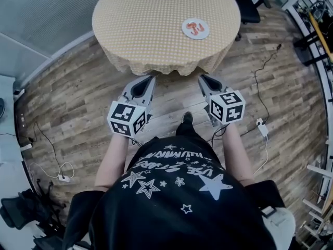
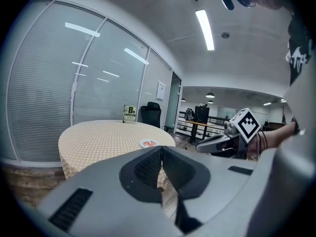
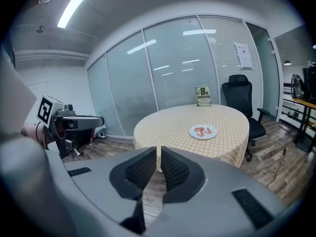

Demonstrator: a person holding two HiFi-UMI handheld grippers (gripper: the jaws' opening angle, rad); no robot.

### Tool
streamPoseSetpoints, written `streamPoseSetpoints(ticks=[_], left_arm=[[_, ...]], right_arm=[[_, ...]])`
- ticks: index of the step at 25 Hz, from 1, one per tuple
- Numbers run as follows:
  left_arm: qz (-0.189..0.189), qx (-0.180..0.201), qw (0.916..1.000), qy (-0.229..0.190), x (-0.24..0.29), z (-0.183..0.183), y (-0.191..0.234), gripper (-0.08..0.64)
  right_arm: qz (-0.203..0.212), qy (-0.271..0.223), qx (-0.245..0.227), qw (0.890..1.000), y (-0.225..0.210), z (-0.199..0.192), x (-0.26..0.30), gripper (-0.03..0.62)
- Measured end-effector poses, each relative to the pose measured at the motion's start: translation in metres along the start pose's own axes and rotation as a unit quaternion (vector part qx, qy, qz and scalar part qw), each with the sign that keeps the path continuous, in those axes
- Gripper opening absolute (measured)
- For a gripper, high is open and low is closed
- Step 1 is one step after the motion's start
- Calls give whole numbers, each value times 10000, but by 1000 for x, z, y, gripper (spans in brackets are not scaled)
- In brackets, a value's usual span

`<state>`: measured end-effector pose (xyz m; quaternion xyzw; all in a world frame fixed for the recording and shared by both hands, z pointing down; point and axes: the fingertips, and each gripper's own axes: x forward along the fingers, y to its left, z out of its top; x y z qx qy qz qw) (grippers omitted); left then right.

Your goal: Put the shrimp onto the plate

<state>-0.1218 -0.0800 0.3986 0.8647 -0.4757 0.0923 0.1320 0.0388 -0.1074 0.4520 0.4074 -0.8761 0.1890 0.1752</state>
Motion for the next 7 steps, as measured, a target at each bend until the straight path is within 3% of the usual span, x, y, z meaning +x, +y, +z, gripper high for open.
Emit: streamPoseSetpoints(ticks=[7], left_arm=[[-151, -2, 9999, -16, -54, -18, -4, 9]], right_arm=[[-179, -124, -27, 9998, 55, -15, -25, 44]])
